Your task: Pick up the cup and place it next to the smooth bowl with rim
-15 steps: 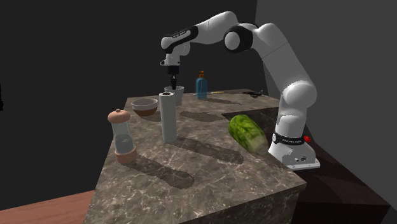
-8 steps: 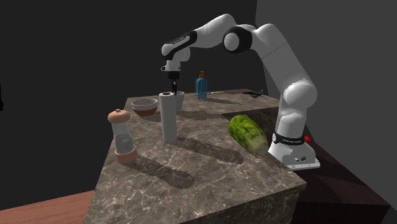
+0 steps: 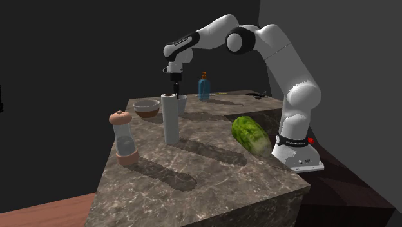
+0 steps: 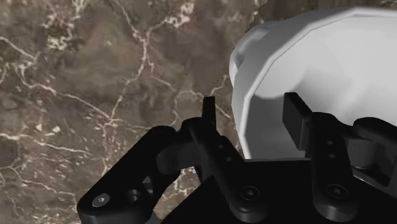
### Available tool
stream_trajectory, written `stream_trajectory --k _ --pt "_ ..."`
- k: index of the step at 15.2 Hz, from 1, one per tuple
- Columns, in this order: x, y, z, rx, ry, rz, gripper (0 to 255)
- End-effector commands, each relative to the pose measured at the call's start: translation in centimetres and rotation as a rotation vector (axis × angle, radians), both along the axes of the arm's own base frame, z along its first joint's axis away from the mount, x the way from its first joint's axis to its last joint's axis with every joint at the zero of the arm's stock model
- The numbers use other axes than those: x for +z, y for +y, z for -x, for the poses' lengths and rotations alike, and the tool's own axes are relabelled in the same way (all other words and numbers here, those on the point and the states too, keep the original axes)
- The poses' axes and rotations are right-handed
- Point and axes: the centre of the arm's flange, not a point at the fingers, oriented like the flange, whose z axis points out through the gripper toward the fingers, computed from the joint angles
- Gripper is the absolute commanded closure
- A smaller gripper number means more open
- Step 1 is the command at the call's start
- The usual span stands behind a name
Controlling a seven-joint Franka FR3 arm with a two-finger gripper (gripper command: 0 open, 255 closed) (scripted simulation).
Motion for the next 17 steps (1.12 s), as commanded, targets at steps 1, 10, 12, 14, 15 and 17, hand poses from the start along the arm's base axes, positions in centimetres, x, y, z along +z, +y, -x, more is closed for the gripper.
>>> stream_trajectory --k 1,10,12,14,15,17 --pt "0.0 0.0 0.0 0.000 0.000 0.000 0" --pt "4.9 -0.9 0.0 0.000 0.000 0.000 0" --pt "4.9 -0.9 0.0 0.000 0.000 0.000 0" --pt "4.9 -0.9 0.0 0.000 0.000 0.000 0" --pt "4.9 -0.9 0.0 0.000 0.000 0.000 0" --pt "4.9 -0.9 0.0 0.000 0.000 0.000 0"
